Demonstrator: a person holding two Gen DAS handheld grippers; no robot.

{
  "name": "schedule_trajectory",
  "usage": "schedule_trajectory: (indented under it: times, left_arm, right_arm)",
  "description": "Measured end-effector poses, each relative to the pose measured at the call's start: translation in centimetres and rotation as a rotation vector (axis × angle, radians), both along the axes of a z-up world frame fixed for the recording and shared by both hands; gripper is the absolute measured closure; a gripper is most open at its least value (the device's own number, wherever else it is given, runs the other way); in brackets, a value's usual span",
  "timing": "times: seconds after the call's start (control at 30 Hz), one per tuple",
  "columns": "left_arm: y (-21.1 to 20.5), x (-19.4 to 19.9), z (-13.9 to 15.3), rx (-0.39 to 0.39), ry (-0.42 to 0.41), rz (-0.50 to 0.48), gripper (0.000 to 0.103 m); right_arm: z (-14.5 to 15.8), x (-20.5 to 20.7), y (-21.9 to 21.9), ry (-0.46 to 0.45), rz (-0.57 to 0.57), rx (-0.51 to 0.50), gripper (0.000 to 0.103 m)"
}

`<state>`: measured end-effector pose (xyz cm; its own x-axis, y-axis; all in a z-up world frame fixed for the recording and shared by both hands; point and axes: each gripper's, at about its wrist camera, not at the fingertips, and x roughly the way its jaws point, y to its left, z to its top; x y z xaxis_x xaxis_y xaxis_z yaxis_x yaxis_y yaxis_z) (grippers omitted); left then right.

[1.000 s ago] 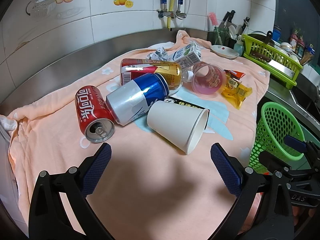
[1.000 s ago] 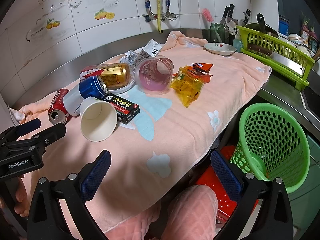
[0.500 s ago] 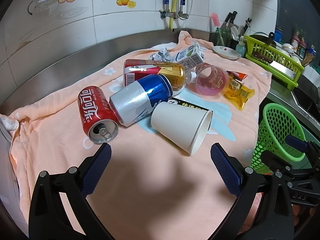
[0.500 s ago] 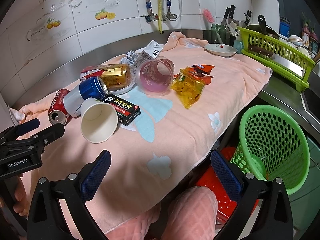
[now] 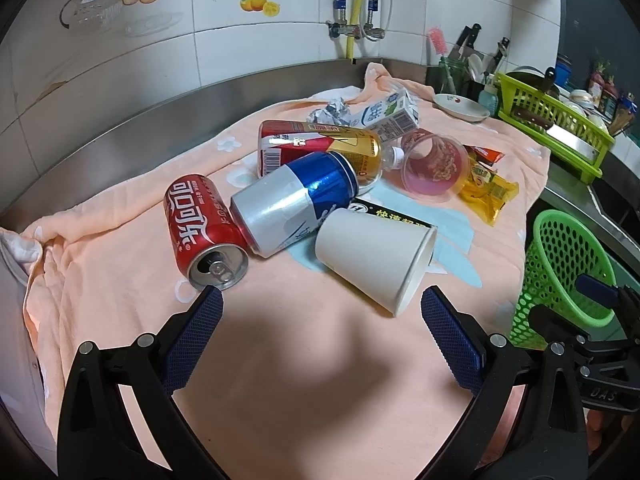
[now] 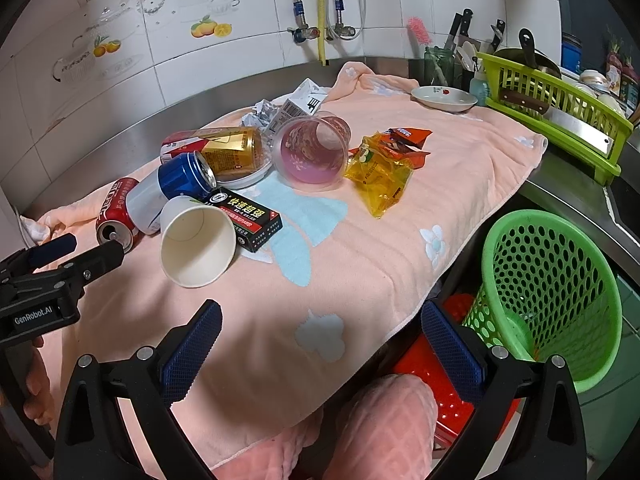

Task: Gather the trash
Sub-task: 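Grasp the red Coca-Cola can with the left tool while the right tool grasps the white paper cup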

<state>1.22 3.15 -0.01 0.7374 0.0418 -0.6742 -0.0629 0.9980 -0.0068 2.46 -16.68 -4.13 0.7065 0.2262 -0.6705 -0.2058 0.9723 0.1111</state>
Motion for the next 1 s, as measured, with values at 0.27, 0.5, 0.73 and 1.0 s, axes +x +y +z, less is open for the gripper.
schedule_trajectory:
  times: [0.27,0.5,0.73,1.0]
  left_arm:
    - [1.4,0.3,0.4,0.008,-0.005,0.027,0.005]
    - [4.7,0.8,1.2,0.008,-0.012,0.1,0.005]
    - [9.2,1.9,1.7,-0.002,-0.01,0.182,0.005]
    - [12.0,2.7,0.3,-0.068,0.051,0.152,0.005]
  right_arm:
    - [0.3,0.5,0.9,-0.007,0.034,-0.011,0.006]
    - [1.0,1.3,3.1,-0.02,0.133,-0.031,0.006]
    - [1.6,3.4,6.6,-0.018,0.28,-0.07,0.006]
    - [1.4,6.8,10.4,0.034,0.424,-0.148,0.007]
